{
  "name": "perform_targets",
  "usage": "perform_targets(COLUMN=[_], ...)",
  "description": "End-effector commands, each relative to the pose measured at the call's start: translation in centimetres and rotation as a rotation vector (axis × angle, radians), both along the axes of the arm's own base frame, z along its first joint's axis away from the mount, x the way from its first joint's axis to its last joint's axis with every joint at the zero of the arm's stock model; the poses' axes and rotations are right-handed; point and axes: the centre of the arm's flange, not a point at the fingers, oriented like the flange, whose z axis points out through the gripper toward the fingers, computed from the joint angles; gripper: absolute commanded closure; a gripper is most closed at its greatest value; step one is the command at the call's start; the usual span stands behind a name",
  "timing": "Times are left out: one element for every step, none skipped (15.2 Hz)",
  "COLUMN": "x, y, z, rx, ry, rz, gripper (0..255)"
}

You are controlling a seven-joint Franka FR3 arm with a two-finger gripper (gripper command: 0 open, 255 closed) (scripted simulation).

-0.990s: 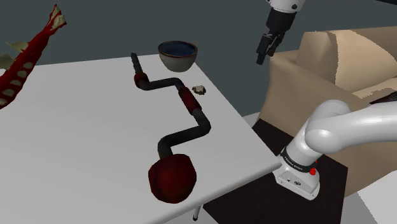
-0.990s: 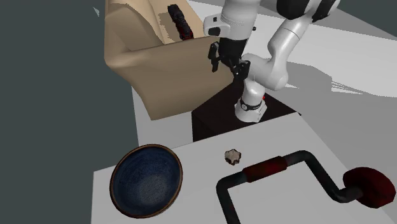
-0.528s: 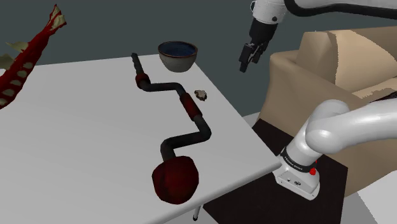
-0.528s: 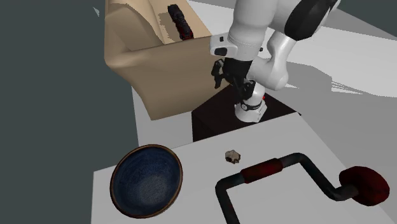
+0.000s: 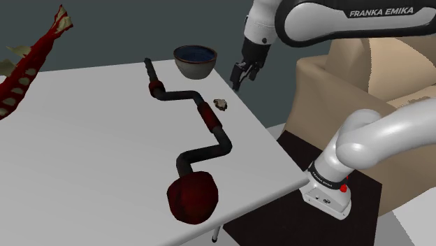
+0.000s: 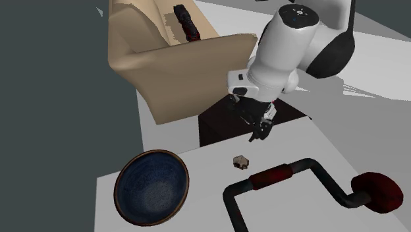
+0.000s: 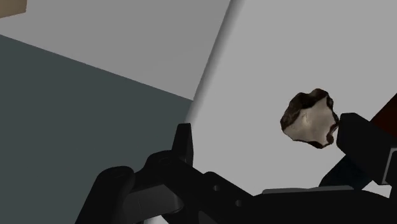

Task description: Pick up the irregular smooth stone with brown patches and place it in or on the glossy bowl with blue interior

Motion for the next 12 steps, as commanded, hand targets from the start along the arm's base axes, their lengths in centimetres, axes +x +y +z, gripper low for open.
perform_targets(x=[1.1,1.7,2.3,2.9,3.5,3.8,3.9,4.0,4.2,4.3,4.4,4.5], y=[2.0,3.0,4.0,5.0,6.0,6.5,6.4,6.4,6.4,6.3,6.3,6.2], z=[-0.8,-1.3,-1.8,-2.2,-2.7,-2.9,-3.4,-4.0,-4.5,-5.0,-5.5,-6.0], rx=[0.0,-0.001,-0.001,-0.002,-0.003,-0.003,-0.003,-0.003,-0.003,-0.003,-0.003,-0.003], ry=[-0.022,-0.032,-0.042,-0.052,-0.061,-0.066,-0.066,-0.066,-0.066,-0.066,-0.066,-0.066], rz=[-0.001,-0.001,-0.001,-0.001,-0.001,-0.001,-0.001,-0.001,-0.001,-0.001,-0.001,-0.001], gripper=[0,0,0,0,0,0,0,0,0,0,0,0])
